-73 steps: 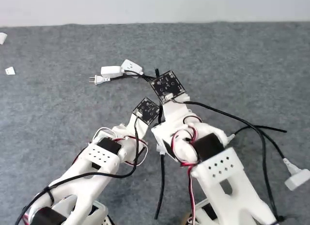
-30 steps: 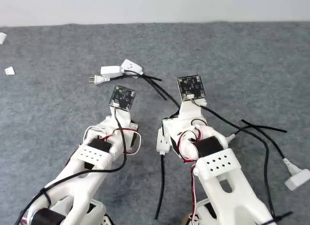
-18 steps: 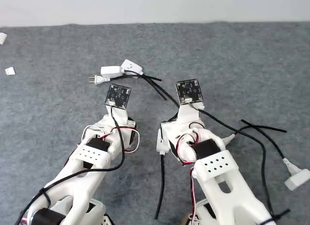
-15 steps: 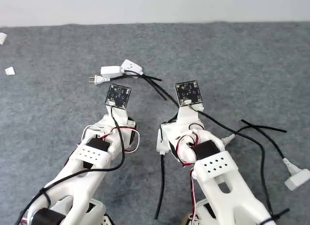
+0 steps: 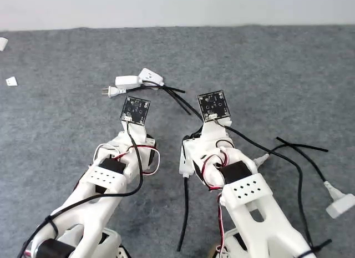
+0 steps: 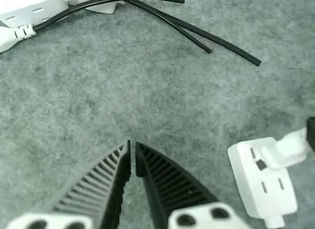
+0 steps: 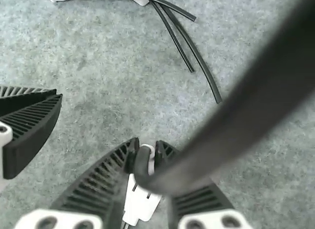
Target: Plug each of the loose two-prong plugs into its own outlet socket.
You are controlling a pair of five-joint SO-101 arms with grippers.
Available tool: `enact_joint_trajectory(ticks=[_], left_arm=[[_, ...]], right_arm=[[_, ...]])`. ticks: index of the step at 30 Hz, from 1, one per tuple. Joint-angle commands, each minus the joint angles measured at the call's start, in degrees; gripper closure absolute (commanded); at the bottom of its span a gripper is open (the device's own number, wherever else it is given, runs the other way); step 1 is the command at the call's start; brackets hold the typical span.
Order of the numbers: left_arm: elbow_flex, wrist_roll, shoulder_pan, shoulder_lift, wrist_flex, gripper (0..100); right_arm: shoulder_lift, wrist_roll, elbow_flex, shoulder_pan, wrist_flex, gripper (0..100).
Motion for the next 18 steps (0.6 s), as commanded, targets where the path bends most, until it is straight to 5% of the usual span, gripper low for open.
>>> enact_joint_trajectory(ticks=[1,18], left_arm=[[-0.3,0.4,-0.4,-1.2,-1.4,99],[-0.4,0.4,-0.4,-1.2,-1.4,99]], right_arm=[[0.0,0.6,-0.5,0.6,-1.5,99.1],[4.5,0.4,-6.5,0.9,0.4,99.1]])
